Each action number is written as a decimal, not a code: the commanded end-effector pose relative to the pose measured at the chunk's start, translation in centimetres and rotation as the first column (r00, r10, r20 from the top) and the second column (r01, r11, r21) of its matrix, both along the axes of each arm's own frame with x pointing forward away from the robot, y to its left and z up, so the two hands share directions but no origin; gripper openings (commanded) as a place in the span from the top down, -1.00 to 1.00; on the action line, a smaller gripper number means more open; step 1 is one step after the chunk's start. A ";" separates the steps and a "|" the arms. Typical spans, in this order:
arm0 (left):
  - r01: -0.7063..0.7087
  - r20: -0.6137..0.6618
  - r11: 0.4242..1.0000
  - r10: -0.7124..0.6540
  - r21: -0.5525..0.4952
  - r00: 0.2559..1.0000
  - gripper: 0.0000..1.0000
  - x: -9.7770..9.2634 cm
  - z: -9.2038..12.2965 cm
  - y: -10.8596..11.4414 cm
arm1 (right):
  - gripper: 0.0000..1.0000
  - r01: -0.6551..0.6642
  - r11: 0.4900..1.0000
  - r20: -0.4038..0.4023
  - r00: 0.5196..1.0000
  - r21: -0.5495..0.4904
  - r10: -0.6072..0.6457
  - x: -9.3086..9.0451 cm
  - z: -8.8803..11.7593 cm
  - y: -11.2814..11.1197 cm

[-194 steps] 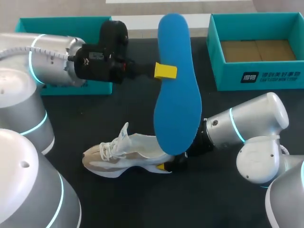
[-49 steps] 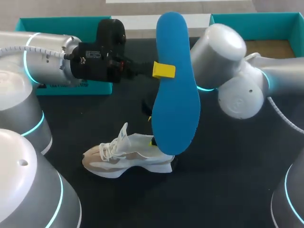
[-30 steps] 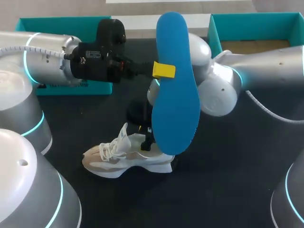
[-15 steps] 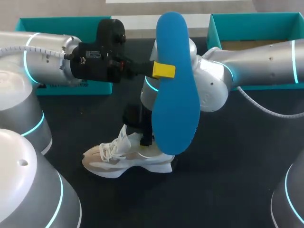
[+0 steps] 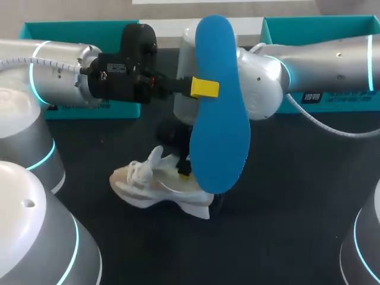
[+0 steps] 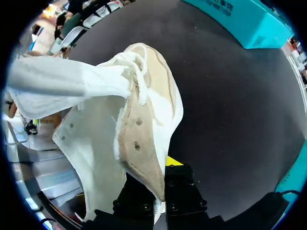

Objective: Take the shoe out of the shoebox, open the shoe tongue, remove and reinsert the insole, then place the shoe into the shoebox

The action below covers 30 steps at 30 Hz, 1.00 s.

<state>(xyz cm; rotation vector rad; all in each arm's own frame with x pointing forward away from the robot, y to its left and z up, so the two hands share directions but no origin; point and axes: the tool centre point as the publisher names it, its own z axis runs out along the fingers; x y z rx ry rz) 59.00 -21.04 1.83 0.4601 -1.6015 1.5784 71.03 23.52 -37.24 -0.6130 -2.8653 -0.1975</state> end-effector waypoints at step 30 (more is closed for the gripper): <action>-0.002 0.000 1.000 0.002 0.001 1.000 1.00 -0.1 -0.1 0.1 | 1.00 0.821 0.477 -0.069 0.520 0.314 -0.851 0.0 1.5 -3.4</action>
